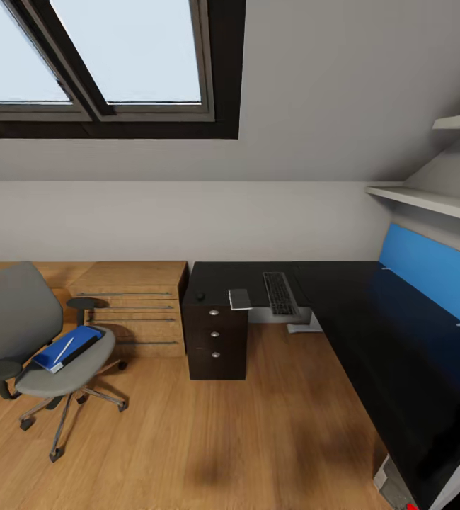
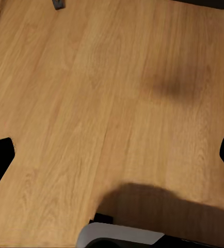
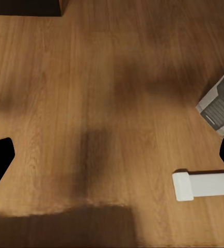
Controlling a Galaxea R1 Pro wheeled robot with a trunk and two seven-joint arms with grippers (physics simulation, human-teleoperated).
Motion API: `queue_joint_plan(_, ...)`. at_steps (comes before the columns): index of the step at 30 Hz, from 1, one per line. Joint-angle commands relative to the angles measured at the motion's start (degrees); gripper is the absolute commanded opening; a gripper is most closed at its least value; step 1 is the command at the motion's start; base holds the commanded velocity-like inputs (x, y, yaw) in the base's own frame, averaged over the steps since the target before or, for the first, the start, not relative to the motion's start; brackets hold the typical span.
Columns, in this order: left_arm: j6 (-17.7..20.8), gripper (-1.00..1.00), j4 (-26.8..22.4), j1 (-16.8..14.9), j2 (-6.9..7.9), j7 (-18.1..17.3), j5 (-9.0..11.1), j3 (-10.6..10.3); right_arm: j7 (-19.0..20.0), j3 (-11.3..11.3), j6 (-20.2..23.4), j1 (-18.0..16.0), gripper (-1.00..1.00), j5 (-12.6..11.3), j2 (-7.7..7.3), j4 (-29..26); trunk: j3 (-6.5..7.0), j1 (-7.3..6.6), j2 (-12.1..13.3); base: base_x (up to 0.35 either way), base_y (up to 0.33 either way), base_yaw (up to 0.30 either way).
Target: In the bedroom, organize the workspace by keeping the computer under the desk, ensuring the monitor is on the desk, placing the keyboard on the desk next to the monitor, placing the mouse on the desk next to the keyboard, moving the folder from the swivel chair onto the desk next to the mouse, stacking the notebook on top of the folder with the pen on top of the notebook, and positioning the swivel chair next to the desk.
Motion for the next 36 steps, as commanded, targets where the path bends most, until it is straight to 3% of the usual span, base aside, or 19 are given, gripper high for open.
queue_joint_plan(1, -0.1, 1.00, 0.0, 0.0, 0.01, -0.3, 0.6, -0.3, -0.4, 0.5, -0.2, -0.1, 1.00, 0.0, 0.02, 0.1, -0.13, 0.00, -0.1, -0.331, 0.000, 0.000)
queue_joint_plan(21, 1.7, 1.00, 0.0, 0.0, -0.05, -0.3, 0.6, -0.4, -0.4, 0.5, -0.1, 0.0, 1.00, 0.0, 0.02, 0.1, -0.13, 0.00, -0.1, -0.331, 0.000, 0.000)
queue_joint_plan(36, 3.1, 1.00, 0.0, 0.0, -1.25, -0.4, 0.5, -0.4, -0.3, 0.5, 1.8, -0.1, 1.00, 0.0, -0.06, 0.1, -0.13, 0.00, -0.1, -0.330, -0.003, 0.000)
